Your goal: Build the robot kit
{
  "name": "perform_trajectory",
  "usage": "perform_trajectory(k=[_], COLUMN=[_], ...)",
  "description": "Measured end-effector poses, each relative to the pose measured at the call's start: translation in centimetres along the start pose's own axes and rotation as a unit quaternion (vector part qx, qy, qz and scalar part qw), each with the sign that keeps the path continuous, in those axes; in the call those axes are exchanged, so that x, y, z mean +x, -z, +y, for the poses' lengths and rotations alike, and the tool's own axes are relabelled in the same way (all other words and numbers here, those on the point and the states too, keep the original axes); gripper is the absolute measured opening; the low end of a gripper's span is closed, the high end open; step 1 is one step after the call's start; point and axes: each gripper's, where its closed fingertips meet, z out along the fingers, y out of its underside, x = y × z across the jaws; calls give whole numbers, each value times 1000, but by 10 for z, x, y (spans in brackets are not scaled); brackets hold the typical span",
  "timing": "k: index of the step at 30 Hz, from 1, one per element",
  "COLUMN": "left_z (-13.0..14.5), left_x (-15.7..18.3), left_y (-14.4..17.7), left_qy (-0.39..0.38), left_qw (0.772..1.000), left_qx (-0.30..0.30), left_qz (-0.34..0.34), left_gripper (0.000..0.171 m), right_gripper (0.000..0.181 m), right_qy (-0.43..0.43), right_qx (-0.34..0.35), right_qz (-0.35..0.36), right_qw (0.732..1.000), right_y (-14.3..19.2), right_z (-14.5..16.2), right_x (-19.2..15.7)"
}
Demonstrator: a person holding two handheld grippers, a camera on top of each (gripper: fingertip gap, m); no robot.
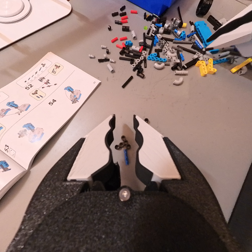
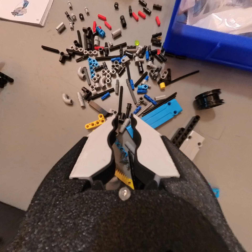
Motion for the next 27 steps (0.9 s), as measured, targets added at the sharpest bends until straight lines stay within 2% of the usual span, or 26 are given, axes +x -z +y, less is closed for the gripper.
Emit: perform_trajectory(k=[9,14,19,22,23,27], left_z=[1,2,2,3,3,3], left_x=[0,0,0,0,0,-1], left_y=[-1,-1,-2,-2,-2,-2], left_qy=[-2,-2,-5,-6,-6,-5], left_qw=[1000,1000,1000,1000,1000,1000], left_qx=[-4,-4,-6,-7,-8,-7], left_qz=[-2,-1,-2,-5,-4,-4], left_gripper=[26,26,26,26,26,26], right_gripper=[18,18,18,19,25,27], right_qy=[0,20,-18,-32,-40,-45], right_qx=[-13,-24,-17,7,15,12], right_qz=[13,84,54,43,32,11], right_qw=[1000,996,998,999,999,999], right_y=[1,17,22,19,17,9], right_z=[4,7,6,-2,-5,-6], right_x=[12,49,53,44,39,27])
